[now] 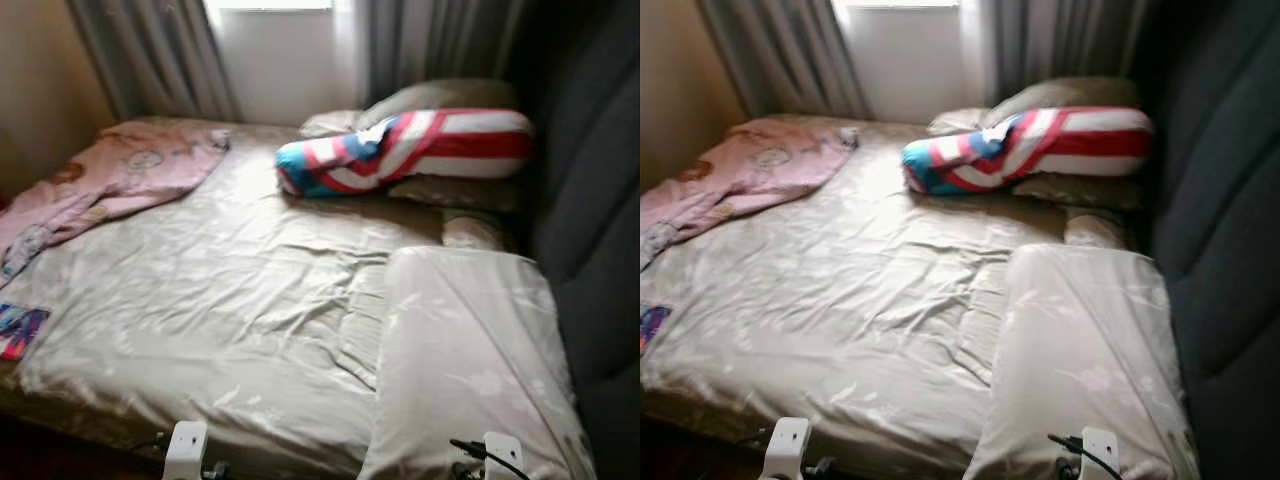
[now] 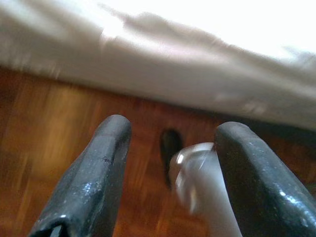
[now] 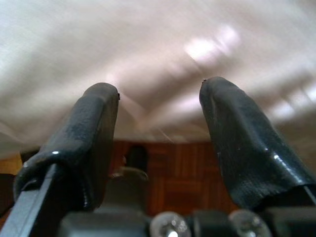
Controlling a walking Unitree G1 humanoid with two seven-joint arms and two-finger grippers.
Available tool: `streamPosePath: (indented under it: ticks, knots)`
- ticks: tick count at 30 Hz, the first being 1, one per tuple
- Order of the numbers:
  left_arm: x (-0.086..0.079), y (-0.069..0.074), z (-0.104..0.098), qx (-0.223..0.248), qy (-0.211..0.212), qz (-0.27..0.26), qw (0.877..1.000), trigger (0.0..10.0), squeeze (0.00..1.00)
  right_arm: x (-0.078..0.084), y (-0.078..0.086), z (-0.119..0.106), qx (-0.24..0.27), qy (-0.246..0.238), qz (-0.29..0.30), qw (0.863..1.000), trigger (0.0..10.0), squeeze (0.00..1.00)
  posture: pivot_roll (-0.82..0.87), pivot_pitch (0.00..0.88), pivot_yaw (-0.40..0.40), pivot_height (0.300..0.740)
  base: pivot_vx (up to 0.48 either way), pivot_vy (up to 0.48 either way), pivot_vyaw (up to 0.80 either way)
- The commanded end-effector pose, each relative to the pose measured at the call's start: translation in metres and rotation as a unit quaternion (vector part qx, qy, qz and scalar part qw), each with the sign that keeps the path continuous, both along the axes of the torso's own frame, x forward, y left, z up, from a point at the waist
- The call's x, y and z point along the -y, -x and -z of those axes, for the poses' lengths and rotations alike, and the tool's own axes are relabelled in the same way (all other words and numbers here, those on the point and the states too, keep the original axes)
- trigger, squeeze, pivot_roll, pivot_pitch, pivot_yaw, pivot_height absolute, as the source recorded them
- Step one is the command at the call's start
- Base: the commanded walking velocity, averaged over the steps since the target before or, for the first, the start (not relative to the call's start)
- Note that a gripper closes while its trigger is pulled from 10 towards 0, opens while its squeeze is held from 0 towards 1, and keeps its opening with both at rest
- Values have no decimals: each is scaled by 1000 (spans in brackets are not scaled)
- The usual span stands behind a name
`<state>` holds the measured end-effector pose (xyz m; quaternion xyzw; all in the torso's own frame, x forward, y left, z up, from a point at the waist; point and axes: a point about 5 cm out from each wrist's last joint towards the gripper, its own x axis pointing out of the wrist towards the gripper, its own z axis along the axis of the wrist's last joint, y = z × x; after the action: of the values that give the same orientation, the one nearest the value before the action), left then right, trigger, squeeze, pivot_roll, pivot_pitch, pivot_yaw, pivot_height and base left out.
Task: Clean up the room
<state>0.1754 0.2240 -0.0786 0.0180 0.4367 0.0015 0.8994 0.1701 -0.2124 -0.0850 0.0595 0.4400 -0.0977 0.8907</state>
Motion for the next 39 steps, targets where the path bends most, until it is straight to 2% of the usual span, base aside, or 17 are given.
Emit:
streamPosePath:
  ticks: [1, 4, 10, 21, 24, 32, 35, 39]
  knots:
    - [-10, 9, 1, -8, -7, -4, 1000, 10000, 0, -1, 0, 0, -1, -4, 11, 1000, 10000, 0, -28, 0, 28, 740, 0, 0, 0]
    - [-18, 18, 3, -15, -11, -5, 1000, 10000, 0, 0, -1, 0, 2, -4, 18, 1000, 10000, 0, -33, 0, 30, 740, 0, 253, 0]
    - [-18, 19, 3, -19, -12, -4, 1000, 10000, 0, 0, 0, 0, 1, -4, 16, 1000, 10000, 0, -36, 0, 35, 740, 0, 320, 0]
    - [24, -6, 3, -13, -2, 15, 1000, 10000, 0, -1, -2, -1, 1, -7, 17, 1000, 10000, 0, -34, 0, 35, 740, 0, 402, 0]
    - [27, -9, 3, -11, -1, 16, 1000, 10000, 0, -1, -2, -1, 1, -7, 14, 1000, 10000, 0, -33, 0, 35, 740, 0, 480, 0]
    - [30, -23, -4, 1, -2, 17, 1000, 10000, 0, -2, -2, 0, -1, -8, 14, 1000, 10000, 0, -31, 0, 40, 740, 0, 480, 0]
    - [25, -29, -8, 6, -5, 14, 1000, 10000, 0, -3, -3, 0, -1, -8, 13, 1000, 10000, 0, -26, 0, 41, 740, 0, 480, 0]
    - [13, -28, -10, 6, -9, 9, 1000, 10000, 0, -4, -3, 0, 0, -9, 14, 1000, 10000, 0, -27, 0, 42, 740, 0, 480, 0]
